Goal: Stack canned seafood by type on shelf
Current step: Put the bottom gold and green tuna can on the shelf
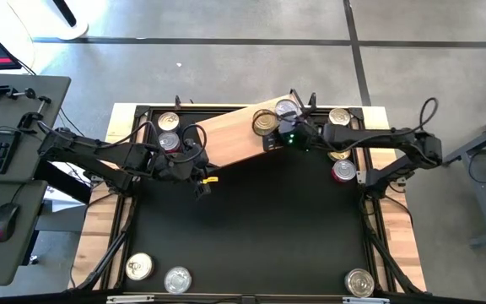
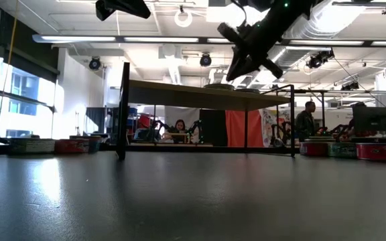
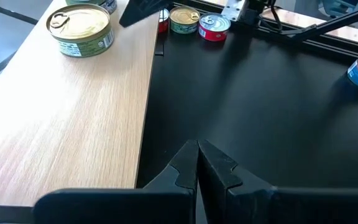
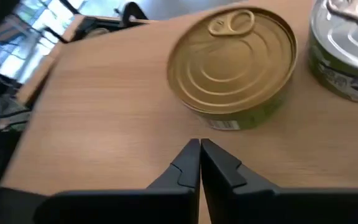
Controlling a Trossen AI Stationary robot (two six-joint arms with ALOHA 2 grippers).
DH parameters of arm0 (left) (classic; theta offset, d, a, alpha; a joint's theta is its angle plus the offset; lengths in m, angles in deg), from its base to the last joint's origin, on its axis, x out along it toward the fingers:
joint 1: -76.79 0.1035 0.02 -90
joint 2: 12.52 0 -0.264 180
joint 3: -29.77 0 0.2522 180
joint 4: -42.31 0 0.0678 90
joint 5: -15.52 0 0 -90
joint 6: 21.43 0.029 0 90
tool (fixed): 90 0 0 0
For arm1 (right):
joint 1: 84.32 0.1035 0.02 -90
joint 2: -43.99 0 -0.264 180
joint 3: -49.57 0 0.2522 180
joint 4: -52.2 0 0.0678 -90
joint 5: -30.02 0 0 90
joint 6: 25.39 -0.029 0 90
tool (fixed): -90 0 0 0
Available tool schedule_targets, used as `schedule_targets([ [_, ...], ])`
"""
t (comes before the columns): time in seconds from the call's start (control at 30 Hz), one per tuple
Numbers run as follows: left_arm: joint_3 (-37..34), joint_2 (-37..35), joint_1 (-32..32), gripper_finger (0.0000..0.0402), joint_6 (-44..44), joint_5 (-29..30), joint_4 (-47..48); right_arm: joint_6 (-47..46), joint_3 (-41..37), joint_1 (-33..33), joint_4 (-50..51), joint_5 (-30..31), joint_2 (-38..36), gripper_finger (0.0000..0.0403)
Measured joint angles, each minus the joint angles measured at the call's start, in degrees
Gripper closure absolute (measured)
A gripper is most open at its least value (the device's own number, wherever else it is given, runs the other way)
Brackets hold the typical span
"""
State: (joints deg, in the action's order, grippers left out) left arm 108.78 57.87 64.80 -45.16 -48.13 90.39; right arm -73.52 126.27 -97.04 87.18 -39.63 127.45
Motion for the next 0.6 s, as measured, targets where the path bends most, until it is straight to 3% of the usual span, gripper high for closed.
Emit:
schedule_targets([
  [0.23, 0.00, 0.00, 0.00, 0.0401, -0.01, 0.02, 0.02, -0.33, 0.00, -0.54, -0.97, 0.56, 0.56, 0.0402],
  [0.6, 0.00, 0.00, 0.00, 0.0402, 1.82, 0.11, 0.11, -3.49, 0.00, -2.25, -1.00, -5.51, 2.31, 0.0403],
])
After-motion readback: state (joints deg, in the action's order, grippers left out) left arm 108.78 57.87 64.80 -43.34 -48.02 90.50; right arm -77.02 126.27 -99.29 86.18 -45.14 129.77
